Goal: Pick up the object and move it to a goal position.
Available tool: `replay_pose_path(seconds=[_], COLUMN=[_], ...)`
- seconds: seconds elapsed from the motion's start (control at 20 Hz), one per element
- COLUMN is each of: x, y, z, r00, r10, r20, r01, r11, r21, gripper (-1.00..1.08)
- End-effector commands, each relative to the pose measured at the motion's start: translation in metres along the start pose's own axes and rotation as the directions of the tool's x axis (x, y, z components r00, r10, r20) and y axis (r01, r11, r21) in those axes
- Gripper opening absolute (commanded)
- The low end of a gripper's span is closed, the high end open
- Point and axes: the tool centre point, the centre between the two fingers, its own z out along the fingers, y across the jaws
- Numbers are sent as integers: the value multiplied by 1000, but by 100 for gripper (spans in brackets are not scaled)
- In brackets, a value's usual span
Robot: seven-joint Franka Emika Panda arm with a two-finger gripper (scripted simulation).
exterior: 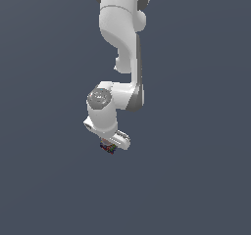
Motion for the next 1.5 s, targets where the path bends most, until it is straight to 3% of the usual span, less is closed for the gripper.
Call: replay_pose_path(seconds=[0.0, 0.05, 0.85, 1.45], x=[1, 1, -2, -21], y=[-1, -1, -3, -18], z=[0, 0, -10, -97], r00=[1000, 1000, 1000, 1000], r10=[0, 0, 0, 0], r20=[-2, -2, 0, 0], r01=[0, 0, 0, 0], r11=[1000, 1000, 1000, 1000], r21=[1, 1, 1, 1], gripper=[100, -100, -100, -100])
